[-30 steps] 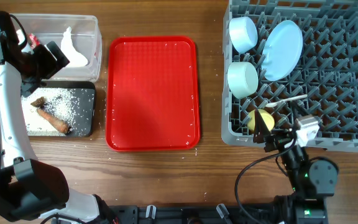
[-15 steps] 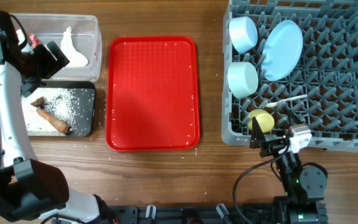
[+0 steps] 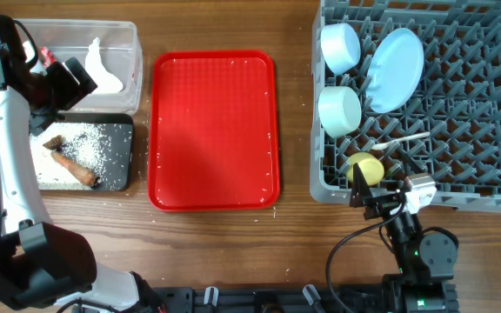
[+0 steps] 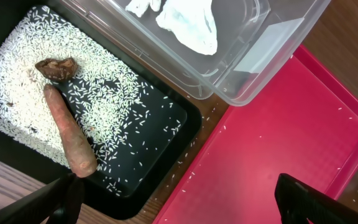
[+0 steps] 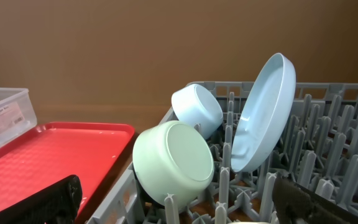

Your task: Sort waste into correct bins and load items into the dishwasher rack

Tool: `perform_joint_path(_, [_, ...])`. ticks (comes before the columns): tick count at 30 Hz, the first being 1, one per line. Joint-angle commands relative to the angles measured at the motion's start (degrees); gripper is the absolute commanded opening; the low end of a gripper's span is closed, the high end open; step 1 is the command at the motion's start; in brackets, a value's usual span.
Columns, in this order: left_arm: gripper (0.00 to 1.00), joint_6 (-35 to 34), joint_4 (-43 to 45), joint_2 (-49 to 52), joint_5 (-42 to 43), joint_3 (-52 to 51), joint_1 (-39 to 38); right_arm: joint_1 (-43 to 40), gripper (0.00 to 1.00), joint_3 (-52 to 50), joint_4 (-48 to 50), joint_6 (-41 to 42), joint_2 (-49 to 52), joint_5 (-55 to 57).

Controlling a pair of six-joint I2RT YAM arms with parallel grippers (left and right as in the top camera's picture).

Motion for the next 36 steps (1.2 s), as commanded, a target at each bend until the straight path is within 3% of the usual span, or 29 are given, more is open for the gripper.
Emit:
perform_joint_path(1, [1.00,-0.09,0.04,-0.76,-0.17,0.52,0.20,0.39,1.00,-0.09,0.07,-0.44,-0.83,0.85])
perform_joint_path(5, [1.00,-0.07,1.36,-5.35,-0.17,0.44,-2.10,0.39,1.00,-0.09,0.07,-0.44,-0.83,0.85])
perform_joint_path(8, [1.00,1.42,14.75,-15.19,0.11,-6.93,-6.78,0.39,1.00,-0.09,0.07,-0.44,-0.83,0.85])
perform_joint_path(13, [1.00,1.33,46.10,-42.62,3.43,-45.53,-9.44,0.39,1.00,-0.09,0.07,-0.44,-0.83,0.85])
perform_joint_path(19, [1.00,-0.11,67.28,-65.83,3.72,-75.93,-9.90,0.39,1.00,-0.09,0.07,-0.46,-0.83,0.85])
perform_joint_path(22, [1.00,-0.09,72.11,-74.58,2.27,-85.40,-10.64,0.39,1.00,-0.09,0.07,-0.46,-0.83,0.85])
perform_joint_path(28, [1.00,-0.07,71.80,-90.73,-2.05,-94.75,-13.40,0.39,1.00,-0.09,0.07,-0.44,-0.83,0.83])
perform_joint_path(36, [1.00,-0.09,68.39,-97.39,-2.54,-96.96,-13.57,0.39,1.00,-0.09,0.07,-0.44,-0.83,0.85])
